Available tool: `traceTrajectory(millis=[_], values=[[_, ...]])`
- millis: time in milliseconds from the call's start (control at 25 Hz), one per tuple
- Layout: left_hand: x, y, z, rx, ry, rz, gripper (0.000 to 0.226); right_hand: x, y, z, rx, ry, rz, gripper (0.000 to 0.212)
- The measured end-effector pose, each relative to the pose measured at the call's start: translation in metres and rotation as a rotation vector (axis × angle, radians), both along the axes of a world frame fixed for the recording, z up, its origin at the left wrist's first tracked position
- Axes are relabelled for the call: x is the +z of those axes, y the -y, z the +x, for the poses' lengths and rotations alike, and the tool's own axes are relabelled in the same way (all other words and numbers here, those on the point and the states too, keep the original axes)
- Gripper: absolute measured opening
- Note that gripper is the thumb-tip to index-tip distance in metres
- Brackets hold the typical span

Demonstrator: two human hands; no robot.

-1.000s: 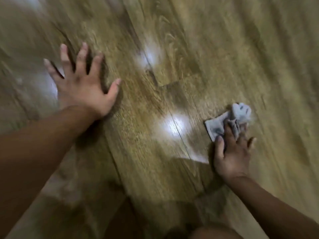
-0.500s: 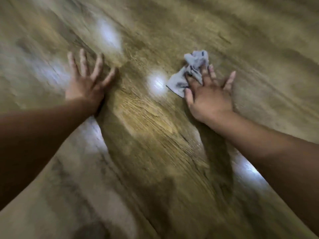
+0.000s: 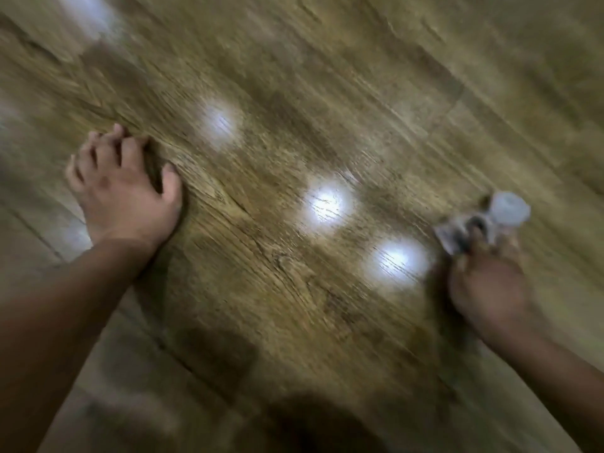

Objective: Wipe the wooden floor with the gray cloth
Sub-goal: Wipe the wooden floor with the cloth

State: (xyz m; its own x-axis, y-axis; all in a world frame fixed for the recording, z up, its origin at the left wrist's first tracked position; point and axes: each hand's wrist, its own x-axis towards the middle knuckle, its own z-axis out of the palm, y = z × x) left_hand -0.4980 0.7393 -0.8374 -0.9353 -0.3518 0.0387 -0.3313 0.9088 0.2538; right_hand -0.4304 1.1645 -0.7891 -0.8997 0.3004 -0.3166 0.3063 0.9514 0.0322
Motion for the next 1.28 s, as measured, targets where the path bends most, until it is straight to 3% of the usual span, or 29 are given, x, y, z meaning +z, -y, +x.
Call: traceTrajectory(millis=[80, 240, 320, 400, 480, 600, 680, 760, 840, 920, 1080, 1160, 1280], values=[[0.000, -0.003, 0.002, -0.001, -0.006, -0.004, 0.058, -0.010, 0.078, -0.082, 0.218, -0.159, -0.061, 0.053], [-0.006, 0.001, 0.005, -0.005, -0.044, 0.017, 0.056, -0.021, 0.211, -0.203, 0.449, -0.088, -0.099, 0.061], [-0.011, 0.002, 0.004, 0.004, -0.062, 0.062, 0.053, -0.025, 0.220, -0.212, 0.591, -0.076, -0.141, 0.060], [-0.016, 0.006, 0.003, 0.005, -0.073, 0.066, 0.051, -0.027, 0.171, -0.176, 0.723, -0.130, -0.200, 0.053], [-0.021, 0.009, 0.007, -0.015, -0.108, 0.058, 0.052, -0.024, 0.087, -0.109, 0.615, -0.174, -0.186, 0.045], [-0.017, 0.006, 0.007, -0.029, -0.100, 0.086, 0.053, 0.000, -0.047, 0.018, 0.220, -0.052, -0.039, 0.041], [-0.006, 0.005, 0.009, -0.027, -0.002, 0.021, 0.055, 0.007, -0.085, 0.082, -0.023, 0.095, -0.008, 0.050], [0.020, 0.005, -0.003, -0.101, 0.212, 0.005, 0.054, 0.004, -0.074, 0.084, -0.117, 0.112, 0.006, 0.060], [0.064, 0.007, -0.021, -0.167, 0.515, -0.035, 0.049, 0.006, -0.032, 0.039, -0.093, 0.118, 0.013, 0.059], [0.103, 0.005, -0.017, -0.182, 0.693, -0.117, 0.044, 0.000, 0.011, -0.008, 0.026, 0.100, -0.117, 0.063], [0.153, -0.020, 0.023, -0.112, 0.681, -0.052, 0.055, 0.009, 0.070, -0.085, 0.287, 0.186, -0.132, 0.076], [0.170, -0.030, 0.038, -0.187, 0.773, -0.188, 0.059, 0.021, 0.067, -0.101, 0.355, 0.228, -0.204, 0.079], [0.203, -0.025, 0.032, -0.159, 0.755, -0.195, 0.061, 0.045, 0.038, -0.106, 0.422, -0.008, -0.322, 0.072]])
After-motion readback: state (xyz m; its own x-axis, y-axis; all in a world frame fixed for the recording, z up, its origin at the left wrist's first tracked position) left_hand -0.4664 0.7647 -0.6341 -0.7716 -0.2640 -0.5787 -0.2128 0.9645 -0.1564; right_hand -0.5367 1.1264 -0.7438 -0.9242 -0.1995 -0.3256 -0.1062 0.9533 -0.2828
